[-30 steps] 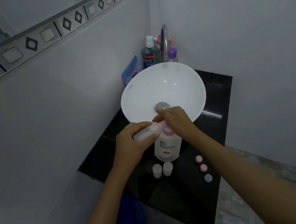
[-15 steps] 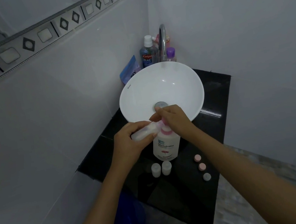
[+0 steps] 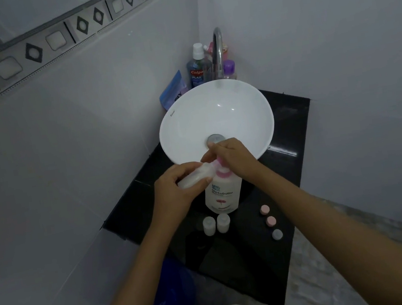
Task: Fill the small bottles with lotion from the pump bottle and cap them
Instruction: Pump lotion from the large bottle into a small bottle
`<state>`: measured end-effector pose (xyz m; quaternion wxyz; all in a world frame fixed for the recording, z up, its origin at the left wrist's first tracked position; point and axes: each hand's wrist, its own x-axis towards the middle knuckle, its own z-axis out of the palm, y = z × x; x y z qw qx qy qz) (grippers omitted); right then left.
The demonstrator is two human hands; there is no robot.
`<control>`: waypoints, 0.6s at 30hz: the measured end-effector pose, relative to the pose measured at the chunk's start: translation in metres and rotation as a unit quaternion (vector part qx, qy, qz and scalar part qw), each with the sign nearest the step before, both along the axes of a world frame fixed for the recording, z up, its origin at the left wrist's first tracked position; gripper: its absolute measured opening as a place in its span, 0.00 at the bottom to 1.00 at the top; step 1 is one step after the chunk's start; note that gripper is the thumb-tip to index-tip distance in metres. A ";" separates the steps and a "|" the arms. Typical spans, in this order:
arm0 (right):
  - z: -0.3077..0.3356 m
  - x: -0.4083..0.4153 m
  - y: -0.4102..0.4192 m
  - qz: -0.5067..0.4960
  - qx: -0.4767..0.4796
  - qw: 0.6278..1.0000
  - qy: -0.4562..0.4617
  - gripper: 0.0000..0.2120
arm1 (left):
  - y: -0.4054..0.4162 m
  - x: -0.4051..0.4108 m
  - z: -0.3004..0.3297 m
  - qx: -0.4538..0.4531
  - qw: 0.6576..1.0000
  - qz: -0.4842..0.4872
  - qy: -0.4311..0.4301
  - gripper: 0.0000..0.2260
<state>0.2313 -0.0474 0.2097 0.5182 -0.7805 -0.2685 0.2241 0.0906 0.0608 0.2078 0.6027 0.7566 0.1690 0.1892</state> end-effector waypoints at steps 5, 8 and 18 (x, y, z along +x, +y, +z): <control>-0.001 -0.003 0.001 -0.026 0.028 0.999 -0.002 0.20 | 0.003 0.001 0.003 0.013 1.000 0.000 -0.011 0.15; -0.006 -0.003 0.002 -0.031 0.033 0.999 0.010 0.20 | 0.001 0.001 0.001 0.003 1.000 0.000 -0.003 0.14; 0.005 -0.002 -0.001 -0.002 0.024 1.000 0.017 0.19 | 0.000 0.000 0.004 0.018 1.000 0.004 -0.004 0.15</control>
